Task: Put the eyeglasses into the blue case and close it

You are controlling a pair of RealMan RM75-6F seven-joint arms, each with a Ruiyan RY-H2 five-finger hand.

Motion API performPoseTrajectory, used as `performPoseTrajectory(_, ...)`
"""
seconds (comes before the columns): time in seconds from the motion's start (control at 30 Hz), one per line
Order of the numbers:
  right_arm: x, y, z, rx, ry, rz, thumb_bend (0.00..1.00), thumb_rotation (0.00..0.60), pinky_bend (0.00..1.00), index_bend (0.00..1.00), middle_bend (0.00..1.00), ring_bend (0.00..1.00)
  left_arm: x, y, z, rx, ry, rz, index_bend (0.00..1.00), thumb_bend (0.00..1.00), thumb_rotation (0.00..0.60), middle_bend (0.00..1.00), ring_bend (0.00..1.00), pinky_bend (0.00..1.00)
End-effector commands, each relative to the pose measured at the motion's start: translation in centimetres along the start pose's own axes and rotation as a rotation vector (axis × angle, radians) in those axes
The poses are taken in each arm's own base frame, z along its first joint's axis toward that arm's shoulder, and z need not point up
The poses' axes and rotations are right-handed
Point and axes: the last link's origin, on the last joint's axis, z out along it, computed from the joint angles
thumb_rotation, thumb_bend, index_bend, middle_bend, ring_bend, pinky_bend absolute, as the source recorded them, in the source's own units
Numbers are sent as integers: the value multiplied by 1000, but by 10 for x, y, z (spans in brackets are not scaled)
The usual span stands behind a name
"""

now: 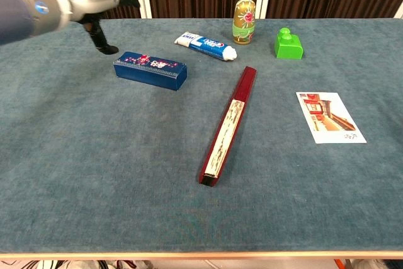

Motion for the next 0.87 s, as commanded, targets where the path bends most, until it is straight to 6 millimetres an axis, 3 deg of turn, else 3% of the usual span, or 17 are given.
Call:
performPoseTrajectory(0.03,2,-1,1,25,31,-10,72,600,179,89,0,89,0,-48,-82,44,-19,-88,20,296,600,20,0,49)
performPoseTrajectory(0.37,6,-6,1,95,118,3,70,600,179,89,0,89,-17,-80,-145,69,47,-151,20,288,600,10,0,48)
performPoseTrajectory(0.6,6,-6,2,113,136,11,70,600,180,91,0,88,-23,-88,-161,69,81,-158,20,287,600,9,0,37)
performPoseTrajectory(0.87,6,-6,2,129,150,18,70,600,180,91,0,89,-16,-88,-170,56,148,-157,20,285,600,6,0,18)
